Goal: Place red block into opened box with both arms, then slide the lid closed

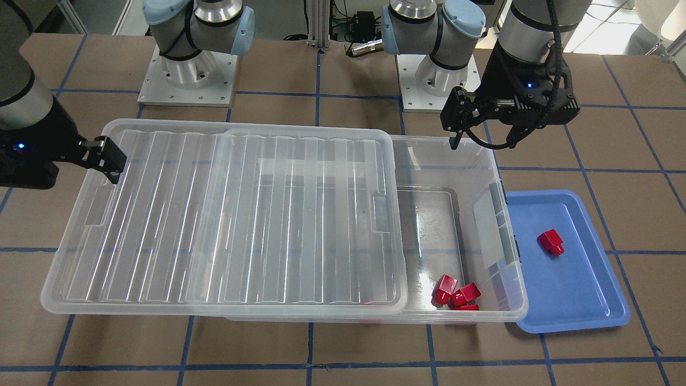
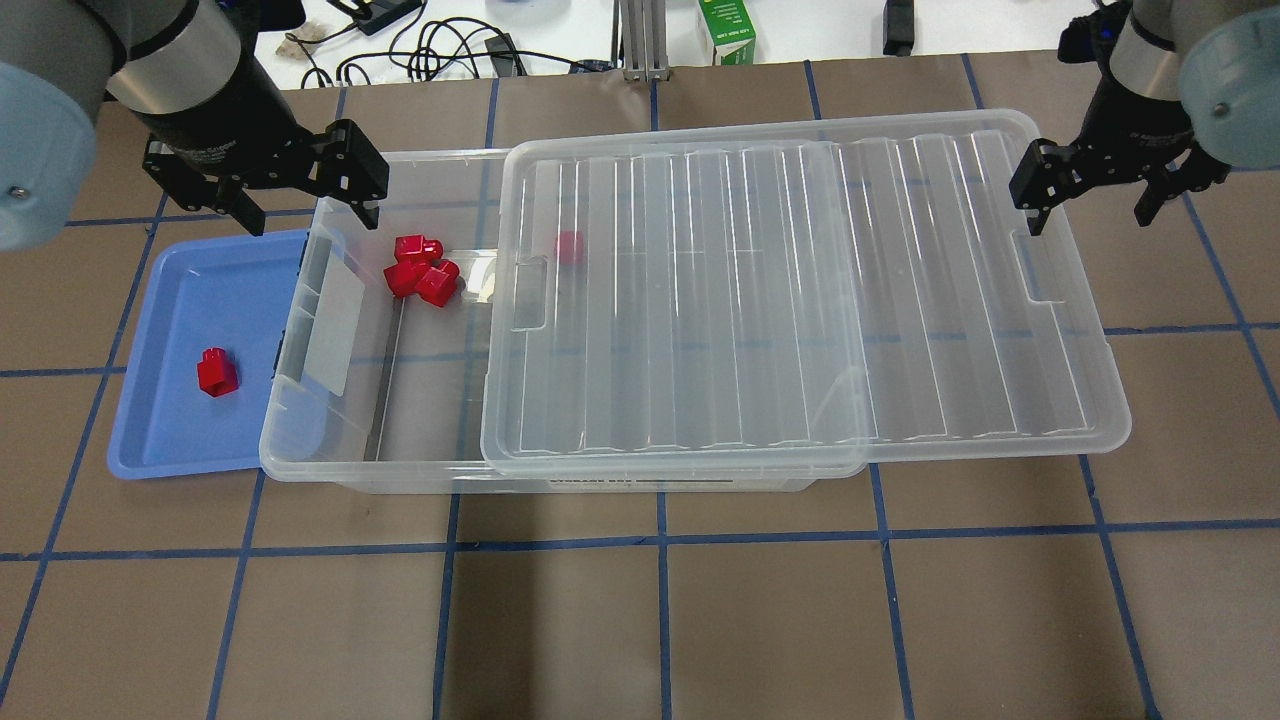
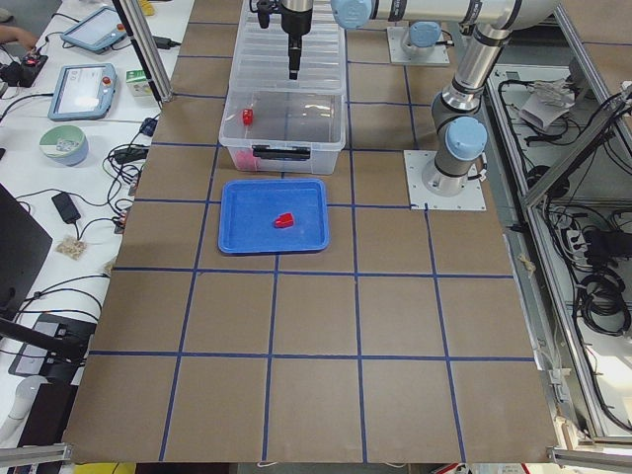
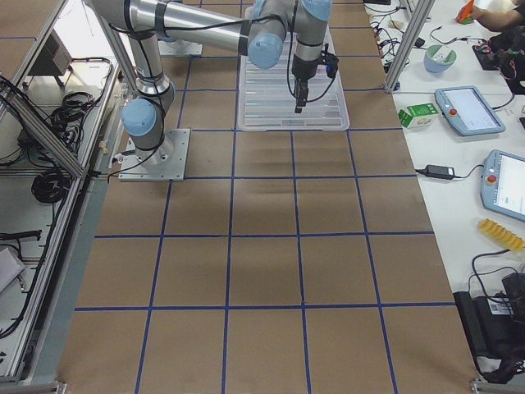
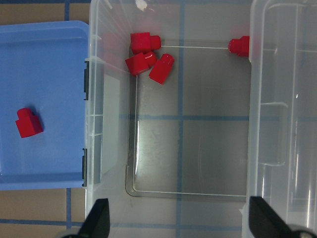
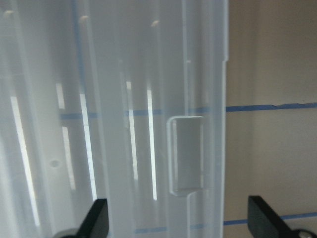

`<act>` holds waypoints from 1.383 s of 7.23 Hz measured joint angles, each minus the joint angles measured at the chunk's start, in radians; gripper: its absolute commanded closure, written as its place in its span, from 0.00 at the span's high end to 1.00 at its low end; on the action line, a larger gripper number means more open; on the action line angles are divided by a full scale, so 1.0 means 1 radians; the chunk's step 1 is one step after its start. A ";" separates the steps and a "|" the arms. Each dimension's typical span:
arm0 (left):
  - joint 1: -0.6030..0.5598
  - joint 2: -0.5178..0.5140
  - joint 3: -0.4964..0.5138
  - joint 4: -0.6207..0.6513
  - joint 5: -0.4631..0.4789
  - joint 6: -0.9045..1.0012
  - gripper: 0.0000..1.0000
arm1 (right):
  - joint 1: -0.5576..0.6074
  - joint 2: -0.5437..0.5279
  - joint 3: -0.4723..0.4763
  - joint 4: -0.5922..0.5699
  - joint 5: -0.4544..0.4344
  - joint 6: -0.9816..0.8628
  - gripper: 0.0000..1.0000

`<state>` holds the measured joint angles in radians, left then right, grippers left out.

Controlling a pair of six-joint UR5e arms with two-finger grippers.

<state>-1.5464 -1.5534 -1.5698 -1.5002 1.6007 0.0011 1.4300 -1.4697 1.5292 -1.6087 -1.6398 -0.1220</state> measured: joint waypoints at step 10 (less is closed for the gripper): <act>0.522 -0.276 -0.230 0.357 -0.059 0.160 1.00 | 0.219 -0.112 0.020 0.029 0.092 0.262 1.00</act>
<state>-1.0248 -1.8296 -1.7997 -1.1431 1.5416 0.1612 1.6490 -1.5813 1.5495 -1.5800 -1.5482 0.1401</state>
